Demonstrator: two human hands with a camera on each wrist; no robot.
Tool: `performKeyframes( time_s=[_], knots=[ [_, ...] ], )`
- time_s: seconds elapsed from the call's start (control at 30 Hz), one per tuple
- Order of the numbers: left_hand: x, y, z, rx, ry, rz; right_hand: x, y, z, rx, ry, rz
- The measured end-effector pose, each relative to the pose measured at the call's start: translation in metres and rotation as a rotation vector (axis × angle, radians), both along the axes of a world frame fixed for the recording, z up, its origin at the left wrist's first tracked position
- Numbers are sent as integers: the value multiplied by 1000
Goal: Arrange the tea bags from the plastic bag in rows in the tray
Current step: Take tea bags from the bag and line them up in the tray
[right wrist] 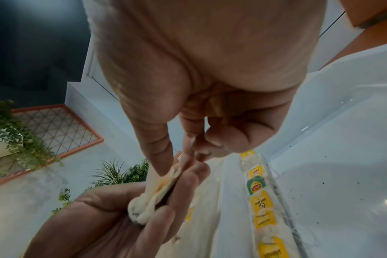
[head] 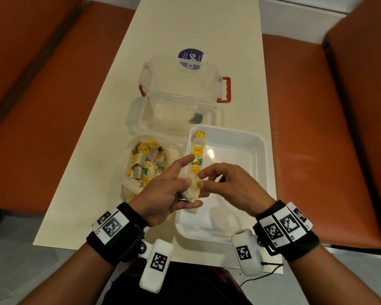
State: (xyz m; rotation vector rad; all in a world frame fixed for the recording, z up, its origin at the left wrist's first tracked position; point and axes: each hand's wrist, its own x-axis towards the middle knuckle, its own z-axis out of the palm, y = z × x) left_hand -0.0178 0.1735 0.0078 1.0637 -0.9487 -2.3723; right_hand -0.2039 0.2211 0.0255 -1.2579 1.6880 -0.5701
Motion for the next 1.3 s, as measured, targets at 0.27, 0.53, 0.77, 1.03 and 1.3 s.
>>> performKeyframes(
  time_s=[0.27, 0.53, 0.77, 1.03, 1.3],
  knots=[
    [-11, 7, -3, 40, -10, -4, -12, 3, 1, 17, -111, -88],
    [-12, 11, -1, 55, -76, 30, -22, 5, 7, 33, -169, -102],
    [-25, 26, -9, -191, -271, 5, -28, 4, 11, 25, -157, -70],
    [-16, 27, -12, -229, -312, -45, -22, 9, 9, 35, -89, -12],
    [15, 16, -6, -120, -254, 84, -16, 6, 3, 66, -25, -17]
  ],
)
